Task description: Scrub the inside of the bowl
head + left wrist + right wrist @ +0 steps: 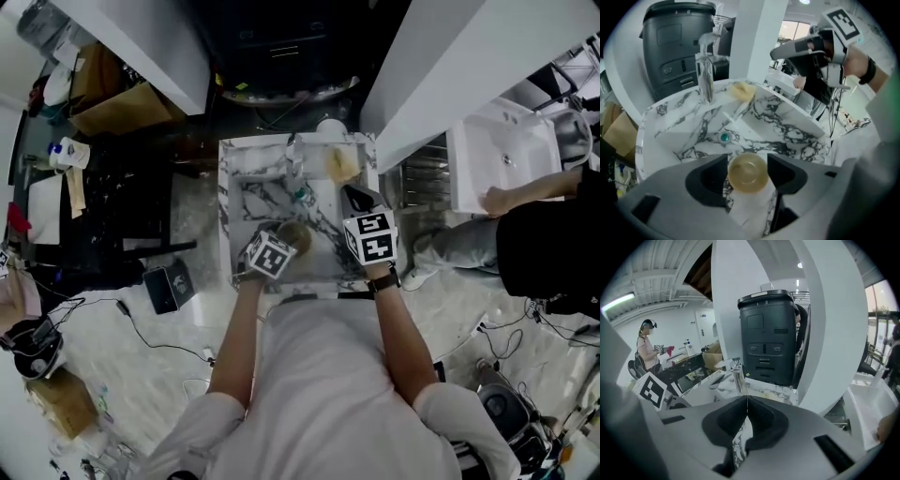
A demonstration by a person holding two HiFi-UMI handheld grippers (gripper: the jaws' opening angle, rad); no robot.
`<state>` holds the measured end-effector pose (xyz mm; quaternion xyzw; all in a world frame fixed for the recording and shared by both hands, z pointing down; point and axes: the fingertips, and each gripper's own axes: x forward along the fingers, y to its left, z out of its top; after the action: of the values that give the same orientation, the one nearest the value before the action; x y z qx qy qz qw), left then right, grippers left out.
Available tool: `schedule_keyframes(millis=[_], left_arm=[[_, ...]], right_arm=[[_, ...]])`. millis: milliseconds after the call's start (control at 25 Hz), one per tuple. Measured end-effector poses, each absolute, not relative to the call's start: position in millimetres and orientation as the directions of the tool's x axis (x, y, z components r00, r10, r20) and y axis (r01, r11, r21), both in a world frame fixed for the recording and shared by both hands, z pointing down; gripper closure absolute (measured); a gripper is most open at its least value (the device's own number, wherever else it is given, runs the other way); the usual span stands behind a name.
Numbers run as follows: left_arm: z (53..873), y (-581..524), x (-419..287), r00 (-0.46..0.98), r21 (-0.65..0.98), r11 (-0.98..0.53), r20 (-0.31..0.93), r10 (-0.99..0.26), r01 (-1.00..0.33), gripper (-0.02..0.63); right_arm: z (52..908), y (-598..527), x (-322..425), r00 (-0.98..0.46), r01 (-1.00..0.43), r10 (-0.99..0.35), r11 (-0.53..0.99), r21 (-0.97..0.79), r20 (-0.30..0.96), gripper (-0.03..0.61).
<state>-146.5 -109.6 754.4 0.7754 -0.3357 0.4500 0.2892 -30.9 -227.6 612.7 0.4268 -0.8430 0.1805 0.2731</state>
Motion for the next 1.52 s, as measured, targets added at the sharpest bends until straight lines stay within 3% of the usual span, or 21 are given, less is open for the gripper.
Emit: schedule_keyframes(millis=[160,360,680,1120,1520], left_arm=[[790,-98,-135,0.367,0.189,-0.641,0.917,-0.154,-0.743,0.291],[819,-87,-120,0.381,0.238,-0.677,0.922,-0.068,-0.696,0.233],[852,-89,-122,0.333,0.201,-0.650,0.939,-0.086,-0.733,0.046],[893,-88,-133,0.195,0.106,-0.697,0.979,-0.050,-0.709,0.044],[891,-90,-134,0.193,0.128,-0.687,0.981,-0.019,-0.715,0.046]], right_arm=[[632,-237,-31,-0.486,-0.801,-0.593,0.595,-0.057,0.642,0.571],[655,-246,-37,-0.492,-0.756,-0.548,0.654,-0.020,0.676,0.571],[670,-254,-43,-0.491,-0.737,-0.512,0.675,-0.023,0.704,0.570],[678,-250,-35,-0.485,-0.722,-0.498,0.692,-0.008,0.719,0.571],[693,-262,-26,-0.464,-0.695,-0.484,0.718,0.033,0.742,0.569]])
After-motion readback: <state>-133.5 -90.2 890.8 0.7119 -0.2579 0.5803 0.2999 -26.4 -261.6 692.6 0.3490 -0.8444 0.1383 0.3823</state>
